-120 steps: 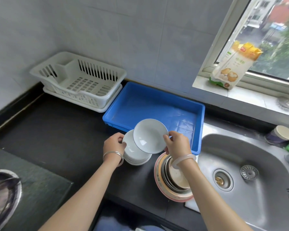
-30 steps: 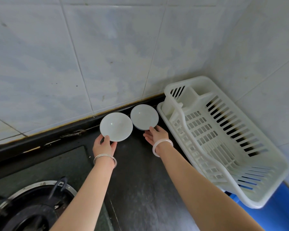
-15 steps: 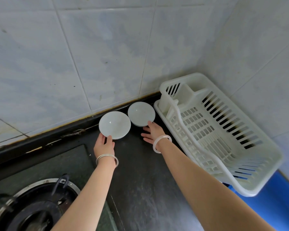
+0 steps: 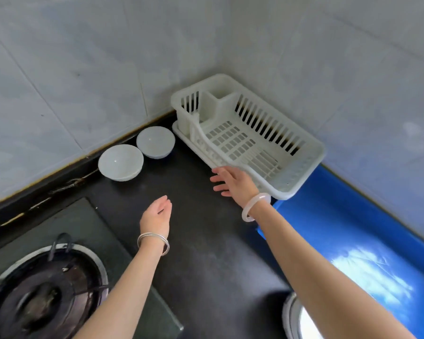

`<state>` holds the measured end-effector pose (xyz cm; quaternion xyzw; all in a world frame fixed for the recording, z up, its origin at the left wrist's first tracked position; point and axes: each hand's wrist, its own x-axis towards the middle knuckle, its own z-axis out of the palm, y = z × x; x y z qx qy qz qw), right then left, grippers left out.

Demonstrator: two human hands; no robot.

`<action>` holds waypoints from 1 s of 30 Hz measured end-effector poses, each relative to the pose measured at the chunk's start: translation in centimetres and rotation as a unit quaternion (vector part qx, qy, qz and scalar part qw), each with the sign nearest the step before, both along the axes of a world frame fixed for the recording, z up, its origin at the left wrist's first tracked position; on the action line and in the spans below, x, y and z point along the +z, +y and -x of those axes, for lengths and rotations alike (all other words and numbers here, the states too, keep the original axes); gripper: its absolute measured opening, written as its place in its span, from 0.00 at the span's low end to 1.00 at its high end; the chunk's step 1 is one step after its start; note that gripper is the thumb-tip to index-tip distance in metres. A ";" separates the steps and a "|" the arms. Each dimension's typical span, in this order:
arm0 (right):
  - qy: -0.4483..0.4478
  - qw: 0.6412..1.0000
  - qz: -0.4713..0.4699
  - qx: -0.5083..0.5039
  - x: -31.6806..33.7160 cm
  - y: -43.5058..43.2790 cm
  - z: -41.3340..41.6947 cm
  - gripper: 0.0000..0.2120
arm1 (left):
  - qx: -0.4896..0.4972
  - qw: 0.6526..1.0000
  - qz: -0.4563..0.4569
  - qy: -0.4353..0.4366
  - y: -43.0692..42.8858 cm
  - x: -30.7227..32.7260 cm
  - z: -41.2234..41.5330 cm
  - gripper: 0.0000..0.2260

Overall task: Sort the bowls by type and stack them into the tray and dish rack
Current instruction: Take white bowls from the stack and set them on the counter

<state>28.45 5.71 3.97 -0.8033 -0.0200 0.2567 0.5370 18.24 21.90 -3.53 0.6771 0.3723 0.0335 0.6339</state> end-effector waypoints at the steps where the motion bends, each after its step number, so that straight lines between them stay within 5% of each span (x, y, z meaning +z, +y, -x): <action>1: -0.016 1.000 0.016 -0.003 0.6 -2.4 1.3 0.09 | -0.038 0.999 -0.001 0.002 -1.8 0.4 0.6 0.14; 7: -0.080 0.978 0.179 -0.071 1.3 -16.1 10.0 0.10 | -0.267 0.962 -0.047 0.016 -13.3 1.7 5.0 0.12; 15: -0.060 0.913 0.395 -0.083 -2.5 -25.8 20.5 0.13 | -0.475 0.857 -0.197 -0.022 -23.2 2.1 10.1 0.15; 24: -0.047 0.883 0.458 -0.091 -4.0 -25.9 22.2 0.08 | -0.453 0.864 -0.220 -0.012 -24.1 1.4 11.5 0.16; 30: -0.074 0.900 0.415 -0.110 -3.7 -26.6 22.3 0.09 | -0.426 0.883 -0.197 -0.015 -24.1 1.3 11.5 0.14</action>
